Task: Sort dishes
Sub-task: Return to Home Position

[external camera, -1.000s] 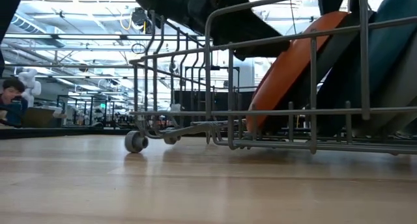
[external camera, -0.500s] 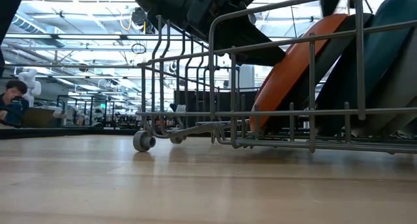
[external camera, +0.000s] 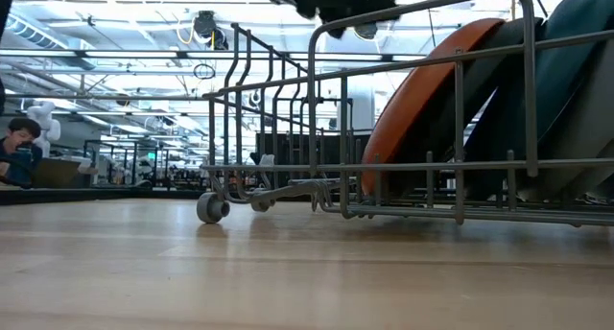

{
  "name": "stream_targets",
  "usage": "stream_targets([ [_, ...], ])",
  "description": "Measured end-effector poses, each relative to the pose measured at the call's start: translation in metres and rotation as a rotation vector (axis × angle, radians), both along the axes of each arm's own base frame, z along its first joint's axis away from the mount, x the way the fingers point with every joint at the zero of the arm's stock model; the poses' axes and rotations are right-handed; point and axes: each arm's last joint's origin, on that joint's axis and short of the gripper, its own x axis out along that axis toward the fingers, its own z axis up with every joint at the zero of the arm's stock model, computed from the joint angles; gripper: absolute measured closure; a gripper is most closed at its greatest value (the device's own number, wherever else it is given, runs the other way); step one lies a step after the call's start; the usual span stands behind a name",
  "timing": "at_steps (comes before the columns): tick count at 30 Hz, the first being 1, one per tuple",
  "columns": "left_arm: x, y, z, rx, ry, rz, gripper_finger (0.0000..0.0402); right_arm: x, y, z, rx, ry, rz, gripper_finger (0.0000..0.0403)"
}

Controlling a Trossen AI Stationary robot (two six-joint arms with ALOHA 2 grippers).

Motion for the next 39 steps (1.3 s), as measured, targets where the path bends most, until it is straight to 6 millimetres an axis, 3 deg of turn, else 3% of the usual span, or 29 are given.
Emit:
stream_targets([
  [4, -0.013, 0.002, 0.011, 0.041, 0.009, 0.038, 0.0247, -0.005, 0.010, 0.003, -0.080, -0.095, -0.034, 0.0170],
  [7, -0.024, 0.005, 0.015, 0.051, -0.003, 0.061, 0.0247, -0.011, 0.021, 0.005, -0.111, -0.181, -0.058, 0.0213],
  [14, -0.069, 0.018, 0.050, 0.031, -0.251, 0.121, 0.0254, -0.033, 0.058, 0.003, -0.187, -0.334, -0.012, 0.0383],
  [17, -0.099, 0.023, 0.065, 0.054, -0.322, 0.170, 0.0290, -0.039, 0.069, -0.002, -0.205, -0.414, -0.023, 0.0393],
  [22, -0.153, 0.028, 0.088, 0.074, -0.466, 0.198, 0.0388, -0.039, 0.079, -0.018, -0.131, -0.484, -0.046, 0.0401],
  [26, -0.190, 0.031, 0.097, 0.080, -0.545, 0.211, 0.0397, -0.020, 0.092, -0.034, 0.047, -0.481, 0.067, 0.0402],
  [29, -0.210, 0.033, 0.096, 0.079, -0.576, 0.243, 0.0399, 0.004, 0.100, -0.041, 0.215, -0.564, 0.327, 0.0402],
  [32, -0.222, 0.035, 0.087, 0.085, -0.564, 0.282, 0.0400, 0.022, 0.091, -0.040, 0.235, -0.708, 0.520, 0.0402],
  [35, -0.230, 0.037, 0.072, 0.066, -0.530, 0.342, 0.0400, 0.028, 0.062, -0.037, 0.155, -0.665, 0.497, 0.0402],
  [39, -0.245, 0.040, 0.054, 0.005, -0.519, 0.386, 0.0401, 0.004, 0.017, -0.017, 0.161, -0.571, 0.401, 0.0403],
])
